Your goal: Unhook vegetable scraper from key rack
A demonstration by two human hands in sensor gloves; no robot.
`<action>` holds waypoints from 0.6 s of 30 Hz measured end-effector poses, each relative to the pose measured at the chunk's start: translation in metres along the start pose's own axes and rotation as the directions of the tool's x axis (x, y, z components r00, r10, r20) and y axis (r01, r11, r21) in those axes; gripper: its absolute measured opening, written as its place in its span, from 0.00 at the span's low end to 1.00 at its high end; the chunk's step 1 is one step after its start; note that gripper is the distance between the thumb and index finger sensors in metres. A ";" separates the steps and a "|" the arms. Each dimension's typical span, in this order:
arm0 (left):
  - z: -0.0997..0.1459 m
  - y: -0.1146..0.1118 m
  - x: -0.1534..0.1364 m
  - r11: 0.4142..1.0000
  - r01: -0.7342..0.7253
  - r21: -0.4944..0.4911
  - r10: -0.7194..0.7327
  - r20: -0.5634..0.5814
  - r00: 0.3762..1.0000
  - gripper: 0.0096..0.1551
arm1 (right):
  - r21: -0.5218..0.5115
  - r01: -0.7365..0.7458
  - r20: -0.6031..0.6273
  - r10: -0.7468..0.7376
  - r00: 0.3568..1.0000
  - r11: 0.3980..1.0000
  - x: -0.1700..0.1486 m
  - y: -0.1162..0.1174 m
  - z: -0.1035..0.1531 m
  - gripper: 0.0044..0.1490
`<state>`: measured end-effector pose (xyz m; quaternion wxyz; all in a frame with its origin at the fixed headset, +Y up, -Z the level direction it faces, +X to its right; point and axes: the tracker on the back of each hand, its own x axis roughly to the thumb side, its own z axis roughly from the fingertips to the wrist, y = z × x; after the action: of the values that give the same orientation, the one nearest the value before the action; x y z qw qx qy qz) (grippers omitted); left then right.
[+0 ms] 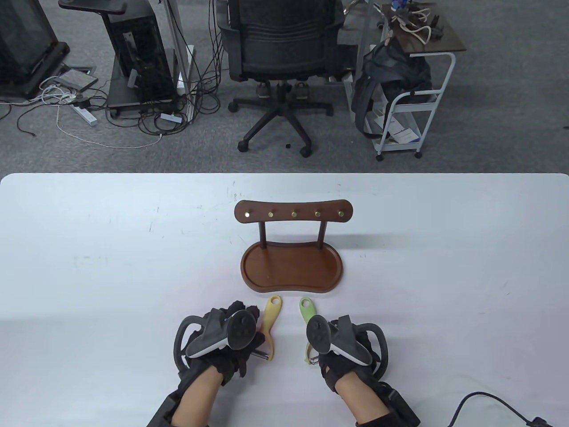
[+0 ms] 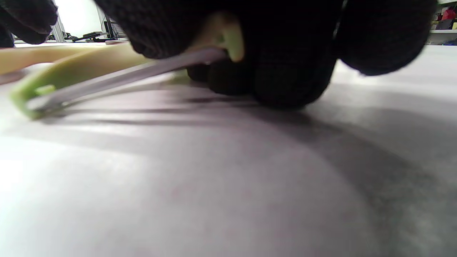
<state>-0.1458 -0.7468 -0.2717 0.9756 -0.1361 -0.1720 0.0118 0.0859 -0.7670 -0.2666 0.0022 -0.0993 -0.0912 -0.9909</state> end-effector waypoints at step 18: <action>0.001 -0.001 -0.001 1.000 -0.019 -0.006 0.019 -0.004 1.000 0.43 | -0.056 -0.153 0.031 0.155 0.987 0.987 0.011 0.004 0.001 0.32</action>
<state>-0.1473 -0.7481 -0.2713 0.9754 -0.1406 -0.1686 0.0204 0.0751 -0.7708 -0.2627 0.0743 -0.1236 -0.0568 -0.9879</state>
